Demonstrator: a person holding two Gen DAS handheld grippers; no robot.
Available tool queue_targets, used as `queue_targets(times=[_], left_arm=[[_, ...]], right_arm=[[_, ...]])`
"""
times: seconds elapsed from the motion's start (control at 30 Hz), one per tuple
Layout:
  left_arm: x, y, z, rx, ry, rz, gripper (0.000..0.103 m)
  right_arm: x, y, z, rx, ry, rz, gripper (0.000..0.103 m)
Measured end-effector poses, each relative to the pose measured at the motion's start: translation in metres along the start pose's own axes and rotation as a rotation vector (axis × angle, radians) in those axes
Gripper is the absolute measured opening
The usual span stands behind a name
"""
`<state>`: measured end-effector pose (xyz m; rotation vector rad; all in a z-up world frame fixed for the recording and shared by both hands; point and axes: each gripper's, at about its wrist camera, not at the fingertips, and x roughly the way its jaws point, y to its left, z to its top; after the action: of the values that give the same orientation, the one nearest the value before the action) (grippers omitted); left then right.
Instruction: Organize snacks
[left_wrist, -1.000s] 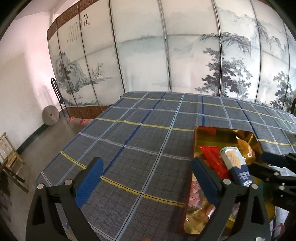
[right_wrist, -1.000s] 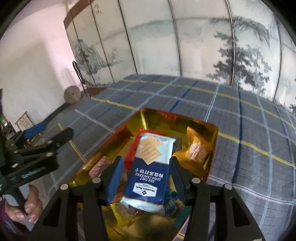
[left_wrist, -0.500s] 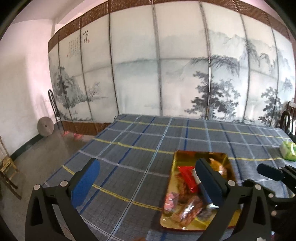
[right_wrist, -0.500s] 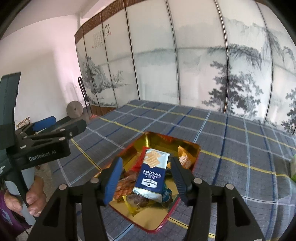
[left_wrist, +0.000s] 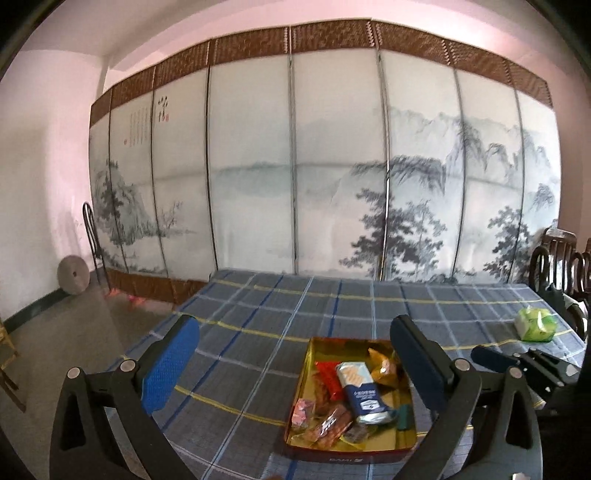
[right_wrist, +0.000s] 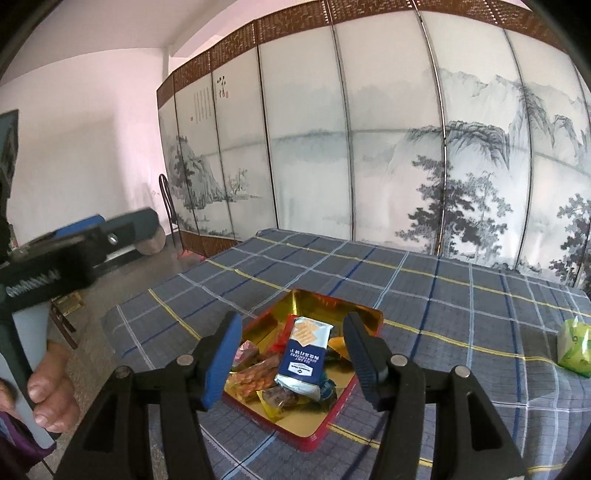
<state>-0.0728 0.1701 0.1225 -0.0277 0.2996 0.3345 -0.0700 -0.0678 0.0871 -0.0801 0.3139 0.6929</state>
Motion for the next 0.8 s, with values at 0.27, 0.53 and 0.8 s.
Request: queue_targets(times=[0.27,0.53,0.8], left_arm=[[-0.048,-0.016,0.012,0.034,-0.059,-0.087,0.103],[-0.069,-0.030,0.007,0.022,-0.019,-0.177,0.103],[-0.063,-0.033,-0.001,0.020,0.030,-0.176,0.103]], right_arm=[[-0.032,0.004,0.002,-0.007,-0.052,-0.014,0.061],[-0.058,0.003,-0.001,-0.006,-0.080,-0.029,0.061],[-0.064,-0.003,-0.010,0.004,-0.064,-0.050,0.061]])
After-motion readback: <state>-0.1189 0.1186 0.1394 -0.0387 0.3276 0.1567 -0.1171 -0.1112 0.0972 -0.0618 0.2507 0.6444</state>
